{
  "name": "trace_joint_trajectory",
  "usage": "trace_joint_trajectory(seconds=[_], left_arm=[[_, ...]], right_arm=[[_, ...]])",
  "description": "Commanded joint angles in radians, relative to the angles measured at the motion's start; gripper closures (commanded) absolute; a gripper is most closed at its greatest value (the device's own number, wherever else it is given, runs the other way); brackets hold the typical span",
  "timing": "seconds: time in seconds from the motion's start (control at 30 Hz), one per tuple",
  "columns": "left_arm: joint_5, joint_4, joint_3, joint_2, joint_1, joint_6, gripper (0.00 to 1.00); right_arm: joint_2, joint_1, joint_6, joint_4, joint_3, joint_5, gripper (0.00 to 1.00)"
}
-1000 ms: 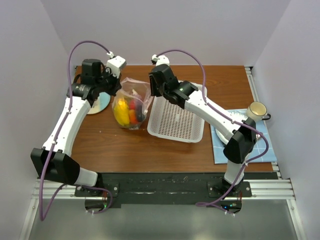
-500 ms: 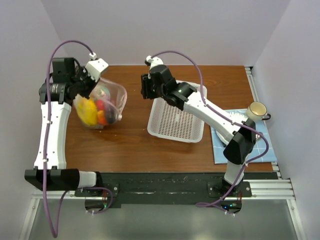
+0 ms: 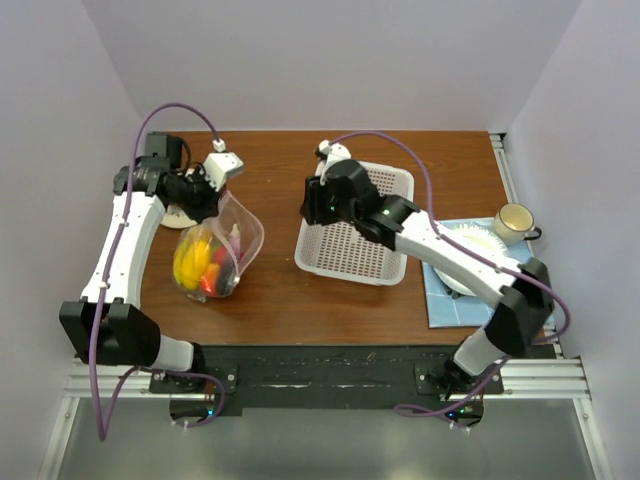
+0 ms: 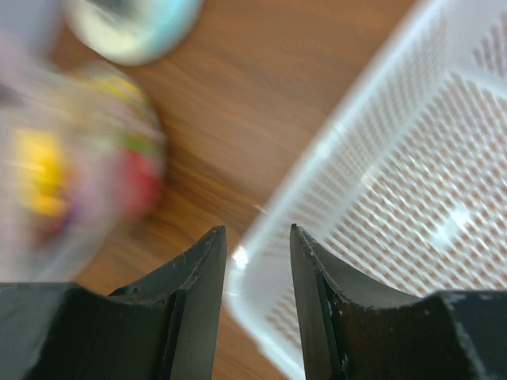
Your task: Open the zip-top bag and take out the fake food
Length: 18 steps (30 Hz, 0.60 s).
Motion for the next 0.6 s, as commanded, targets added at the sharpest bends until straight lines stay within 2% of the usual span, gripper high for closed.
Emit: trace_joint_trajectory(seconds=[0.0, 0.13, 0.4, 0.57], left_arm=[[0.058, 0.085, -0.049, -0.001, -0.057, -0.054, 1.00], [0.063, 0.113, -0.066, 0.002, -0.090, -0.078, 1.00], [0.056, 0.111, -0.054, -0.018, -0.099, -0.075, 1.00], [0.053, 0.111, -0.054, -0.029, -0.099, -0.071, 1.00]], right_arm=[[-0.112, 0.059, 0.083, 0.291, -0.033, -0.121, 0.57], [-0.077, 0.102, 0.098, 0.410, -0.040, -0.167, 0.55], [0.159, 0.130, 0.164, 0.402, 0.072, -0.244, 0.58], [0.223, 0.134, 0.163, 0.351, 0.109, -0.255, 0.58]])
